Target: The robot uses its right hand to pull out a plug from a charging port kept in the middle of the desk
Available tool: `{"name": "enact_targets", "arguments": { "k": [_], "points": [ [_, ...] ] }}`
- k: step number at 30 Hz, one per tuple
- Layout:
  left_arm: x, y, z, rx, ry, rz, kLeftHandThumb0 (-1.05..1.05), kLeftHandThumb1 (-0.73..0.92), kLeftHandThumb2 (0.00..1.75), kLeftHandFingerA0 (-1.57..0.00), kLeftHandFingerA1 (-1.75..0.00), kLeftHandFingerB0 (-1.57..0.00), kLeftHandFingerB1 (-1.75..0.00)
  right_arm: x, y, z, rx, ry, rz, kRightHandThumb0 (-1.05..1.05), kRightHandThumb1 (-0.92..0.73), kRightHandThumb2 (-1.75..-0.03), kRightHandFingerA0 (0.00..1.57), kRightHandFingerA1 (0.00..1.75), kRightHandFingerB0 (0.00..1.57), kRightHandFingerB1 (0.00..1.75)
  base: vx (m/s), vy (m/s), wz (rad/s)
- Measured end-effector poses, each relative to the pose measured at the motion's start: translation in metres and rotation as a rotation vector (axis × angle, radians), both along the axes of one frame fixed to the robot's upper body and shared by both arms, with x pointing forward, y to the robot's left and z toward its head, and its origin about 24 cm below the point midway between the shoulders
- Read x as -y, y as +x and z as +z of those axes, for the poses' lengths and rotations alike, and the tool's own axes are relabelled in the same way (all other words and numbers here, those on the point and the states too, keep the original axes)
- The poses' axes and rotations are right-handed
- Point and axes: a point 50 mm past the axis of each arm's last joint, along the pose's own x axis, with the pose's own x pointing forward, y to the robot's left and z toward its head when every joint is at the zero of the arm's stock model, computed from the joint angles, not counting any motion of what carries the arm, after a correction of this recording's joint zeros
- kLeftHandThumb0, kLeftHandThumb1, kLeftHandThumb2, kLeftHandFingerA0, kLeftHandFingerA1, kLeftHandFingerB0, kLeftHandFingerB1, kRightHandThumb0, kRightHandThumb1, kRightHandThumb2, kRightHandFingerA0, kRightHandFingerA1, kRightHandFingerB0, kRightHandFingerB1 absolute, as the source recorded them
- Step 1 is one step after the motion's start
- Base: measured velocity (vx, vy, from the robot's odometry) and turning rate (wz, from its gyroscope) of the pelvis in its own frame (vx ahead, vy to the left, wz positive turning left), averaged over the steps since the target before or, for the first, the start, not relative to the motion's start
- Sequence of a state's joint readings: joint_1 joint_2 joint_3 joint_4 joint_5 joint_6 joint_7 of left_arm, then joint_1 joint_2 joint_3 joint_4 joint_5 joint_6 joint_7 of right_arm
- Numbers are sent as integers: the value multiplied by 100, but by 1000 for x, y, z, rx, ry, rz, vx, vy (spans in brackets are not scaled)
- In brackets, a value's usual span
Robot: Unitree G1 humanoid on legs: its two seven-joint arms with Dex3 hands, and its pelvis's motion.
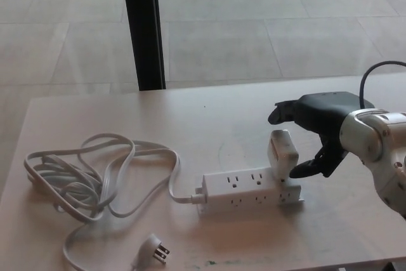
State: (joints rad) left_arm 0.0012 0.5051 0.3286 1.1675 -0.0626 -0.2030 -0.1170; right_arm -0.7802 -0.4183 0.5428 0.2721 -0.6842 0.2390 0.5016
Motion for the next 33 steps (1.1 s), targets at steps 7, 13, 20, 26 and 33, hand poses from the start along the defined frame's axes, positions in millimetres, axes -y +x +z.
{"name": "enact_targets", "arguments": {
  "k": [7, 13, 20, 26, 33],
  "points": [
    [0, 0, 0, 0, 3, 0, -69, 71, 62, -68, -56, -57, -45, 4, 1, -3, -15, -11, -25, -76, -51, -60, 77, 152, 23, 37, 0, 0, 0],
    [0, -1, 0, 0, 5, -1, -71, 74, 62, -68, -55, -58, -45, 13, -1, -10, -20, -30, -46, -73, -52, -56, 78, 159, 31, 41, 0, 0, 0],
    [0, -1, 0, 4, 8, -6, -72, 74, 62, -72, -58, -61, -45, 14, -2, -12, -3, -28, -43, -72, -49, -60, 67, 121, 32, 38, 0, 0, 0],
    [0, -1, 0, 5, 9, -5, -78, 60, 83, -67, -62, -56, -54, 8, -2, -13, -2, -27, -31, -70, -51, -61, 74, 162, 31, 35, 0, 0, 0],
    [0, 0, 0, 10, 10, -6, -73, 75, 63, -70, -59, -62, -49, 2, 1, -13, -6, -22, -24, -77, -45, -87, 76, 128, 22, 48, 0, 0, 0]
  ]
}}
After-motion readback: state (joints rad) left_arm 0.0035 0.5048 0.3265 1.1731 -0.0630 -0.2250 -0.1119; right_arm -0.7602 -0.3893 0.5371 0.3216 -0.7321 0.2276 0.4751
